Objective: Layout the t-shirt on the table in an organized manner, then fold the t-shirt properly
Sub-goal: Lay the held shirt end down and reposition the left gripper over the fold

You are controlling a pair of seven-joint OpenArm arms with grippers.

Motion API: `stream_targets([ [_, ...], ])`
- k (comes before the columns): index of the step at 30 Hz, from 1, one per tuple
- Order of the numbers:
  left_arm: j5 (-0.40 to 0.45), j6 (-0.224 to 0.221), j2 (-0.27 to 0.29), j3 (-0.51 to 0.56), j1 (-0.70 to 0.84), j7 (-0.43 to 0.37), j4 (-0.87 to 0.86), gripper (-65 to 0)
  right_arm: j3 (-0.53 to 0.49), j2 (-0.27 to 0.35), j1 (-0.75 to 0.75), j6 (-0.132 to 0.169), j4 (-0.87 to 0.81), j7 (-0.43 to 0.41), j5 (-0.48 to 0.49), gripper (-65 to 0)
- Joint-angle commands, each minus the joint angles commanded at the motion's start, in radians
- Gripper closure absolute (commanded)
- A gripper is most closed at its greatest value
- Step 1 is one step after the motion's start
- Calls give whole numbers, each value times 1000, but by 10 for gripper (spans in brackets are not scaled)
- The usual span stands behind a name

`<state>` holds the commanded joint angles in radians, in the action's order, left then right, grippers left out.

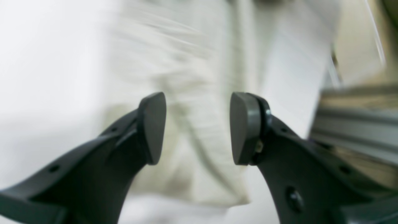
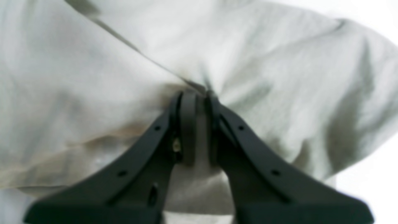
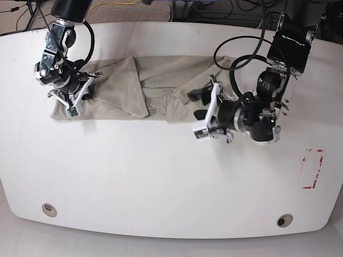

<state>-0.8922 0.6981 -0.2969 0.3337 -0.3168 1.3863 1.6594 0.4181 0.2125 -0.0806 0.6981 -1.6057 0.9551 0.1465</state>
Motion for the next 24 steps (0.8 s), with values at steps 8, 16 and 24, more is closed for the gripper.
stream_targets([
  [8, 189, 0, 54, -14, 75, -17, -2, -285, 3, 0, 2, 0, 0, 2, 0, -52],
  [16, 290, 0, 97, 126, 100, -17, -2, -199, 3, 0, 2, 0, 0, 2, 0, -52],
  [24, 233, 0, 91, 324, 83, 10, 3, -201, 2, 0, 3, 0, 0, 2, 0, -52],
])
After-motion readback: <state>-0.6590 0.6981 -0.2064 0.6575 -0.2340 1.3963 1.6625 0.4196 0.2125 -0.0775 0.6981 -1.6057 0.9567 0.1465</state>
